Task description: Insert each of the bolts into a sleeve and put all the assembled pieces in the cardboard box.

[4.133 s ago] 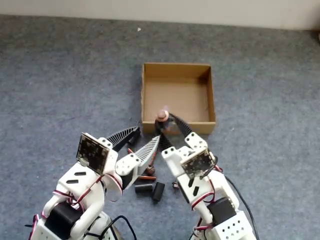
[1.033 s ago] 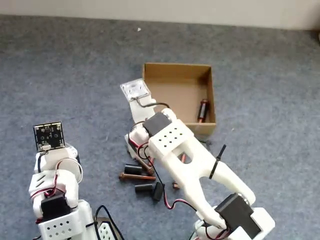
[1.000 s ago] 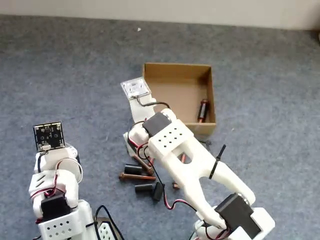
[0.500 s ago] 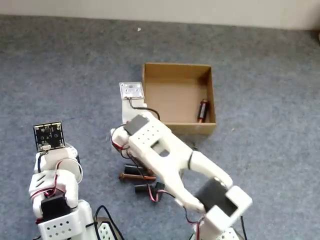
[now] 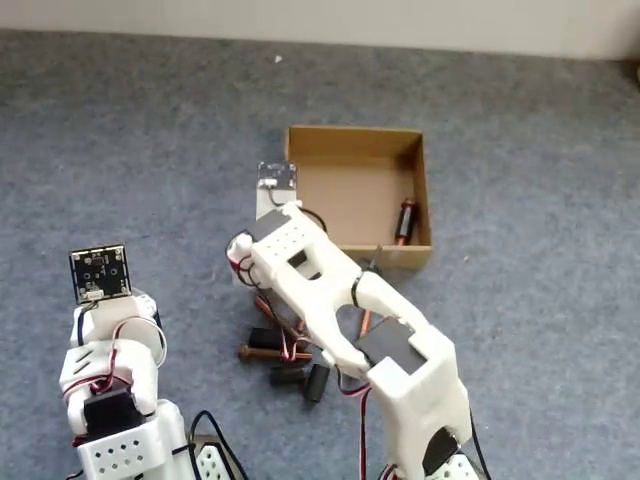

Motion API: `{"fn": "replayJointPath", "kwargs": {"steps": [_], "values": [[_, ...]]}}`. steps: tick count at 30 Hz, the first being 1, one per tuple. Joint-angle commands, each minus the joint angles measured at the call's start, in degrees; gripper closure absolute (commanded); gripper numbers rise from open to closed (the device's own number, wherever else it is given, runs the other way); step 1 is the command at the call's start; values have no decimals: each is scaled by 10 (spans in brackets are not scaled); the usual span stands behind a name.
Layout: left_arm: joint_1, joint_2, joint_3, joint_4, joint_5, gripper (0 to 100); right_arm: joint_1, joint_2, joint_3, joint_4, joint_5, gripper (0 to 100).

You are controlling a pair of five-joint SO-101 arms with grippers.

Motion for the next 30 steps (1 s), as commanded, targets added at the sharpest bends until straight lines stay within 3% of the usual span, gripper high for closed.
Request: {"fn": "replayJointPath", "kwargs": {"steps": [1,4,10,18,23,30], "values": [[-8,-5,-2,-14,-10,993,5,-4,-42,35,-5,992],[-7,-5,-2,-14,-10,993,5,-22,-65,80,2,994],[-7,-5,-2,-14,-10,993,2,-112,-87,161,102,994],[-7,-5,-1,-22,-10,993,25,-312,-24,218,113,994],[7,-5,-6,-30,-8,993,82,-451,88,212,113,994],[130,-5,-27,-26,-10,992,247,-609,244,182,114,994]]}}
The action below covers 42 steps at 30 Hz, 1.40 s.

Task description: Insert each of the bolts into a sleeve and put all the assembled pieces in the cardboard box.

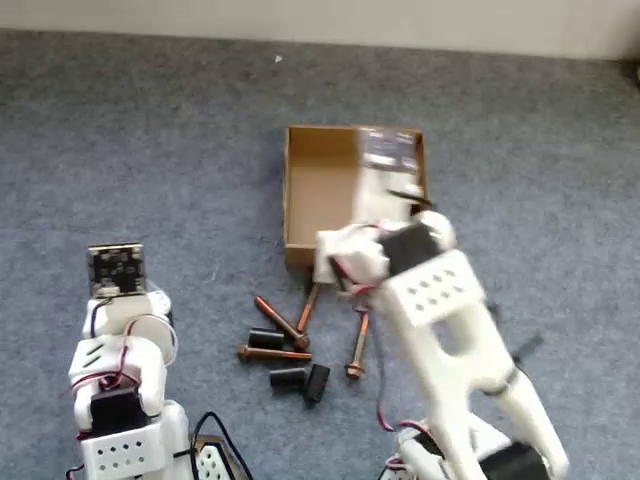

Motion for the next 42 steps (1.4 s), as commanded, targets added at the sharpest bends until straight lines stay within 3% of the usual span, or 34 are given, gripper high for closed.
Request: {"fn": "replayJointPath", "kwargs": {"steps": [1,6,13,19,28,32,39,42], "values": [[82,-4,-36,-9,-10,992,124,-113,90,-49,7,994],[159,1,-81,-8,-8,931,214,-174,227,-165,3,994],[289,3,-132,-1,-9,917,281,-192,346,-324,-3,994],[392,3,-152,-4,-9,918,313,-197,351,-331,-52,994],[464,15,-151,-10,-9,916,347,-197,350,-332,-52,994],[471,120,-178,-47,-9,916,347,-197,350,-332,-52,994],[471,414,-322,-69,-6,914,350,-197,350,-332,-52,994],[471,536,-380,-66,-5,854,369,-197,350,-333,-52,994]]}}
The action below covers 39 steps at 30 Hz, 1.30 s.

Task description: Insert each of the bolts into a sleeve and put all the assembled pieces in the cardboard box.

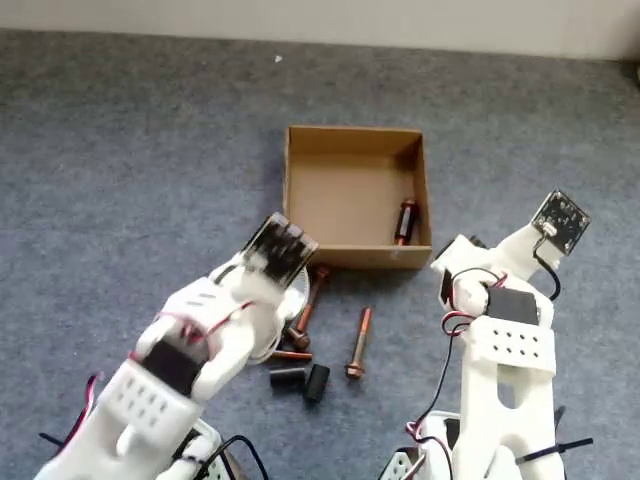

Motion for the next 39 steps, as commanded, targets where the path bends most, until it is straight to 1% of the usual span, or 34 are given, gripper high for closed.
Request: {"fn": "replayJointPath", "kwargs": {"steps": [1,2,5,10,18,21,23,26,30,33,36,39], "values": [[8,193,-107,-11,-4,835,31,-19,-7,-25,-6,994],[7,232,-121,-11,8,818,36,-19,-7,-33,-6,994],[8,330,-165,-11,40,810,41,-16,-7,-41,-6,994],[5,459,-225,-11,42,811,41,-15,-7,-41,-4,994],[2,618,-320,-11,42,812,41,-15,-6,-41,-5,994],[-17,666,-354,-11,42,812,41,-15,-6,-41,-5,994],[-33,697,-376,-11,42,834,41,-15,-6,-41,-5,994],[-44,737,-405,-6,40,876,40,-15,-5,-41,-5,994],[-42,771,-446,43,39,918,40,-15,-4,-41,-5,994],[-32,784,-466,75,39,945,40,-15,-4,-41,-5,994],[-12,783,-470,96,39,997,40,-15,-4,-41,-5,994],[8,763,-473,120,39,995,40,-15,-3,-41,-5,994]]}}
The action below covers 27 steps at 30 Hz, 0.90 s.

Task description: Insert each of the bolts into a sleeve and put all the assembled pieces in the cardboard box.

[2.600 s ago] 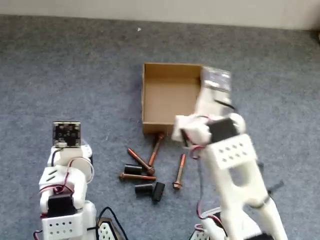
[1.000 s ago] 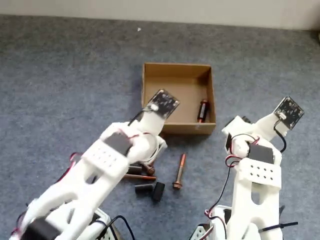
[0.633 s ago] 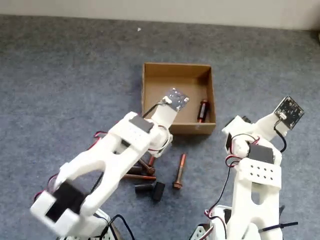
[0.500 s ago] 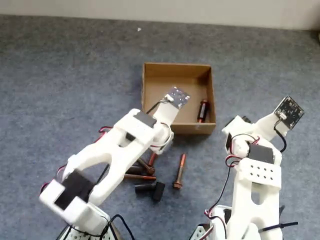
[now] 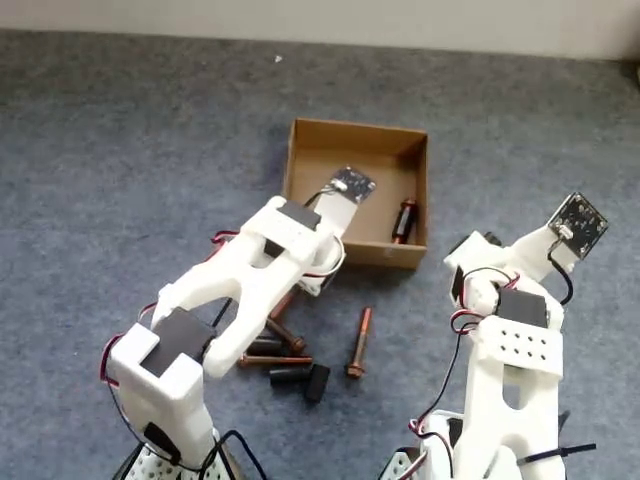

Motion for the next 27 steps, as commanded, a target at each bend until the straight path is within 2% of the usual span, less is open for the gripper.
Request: {"fn": "replayJointPath", "kwargs": {"steps": [1,11,16,21,24,27], "values": [[36,-40,-20,37,0,995,7,-15,-3,-15,-5,994],[33,-291,103,48,0,995,5,-21,-7,-11,-2,994],[7,-441,204,-15,3,995,3,-102,-3,-10,-2,994],[-29,-574,290,-65,4,995,-51,-210,30,-4,-1,994],[-33,-647,320,-69,7,995,-97,-230,45,-5,36,994],[-34,-717,337,-68,51,995,-148,-229,47,-5,59,994]]}}
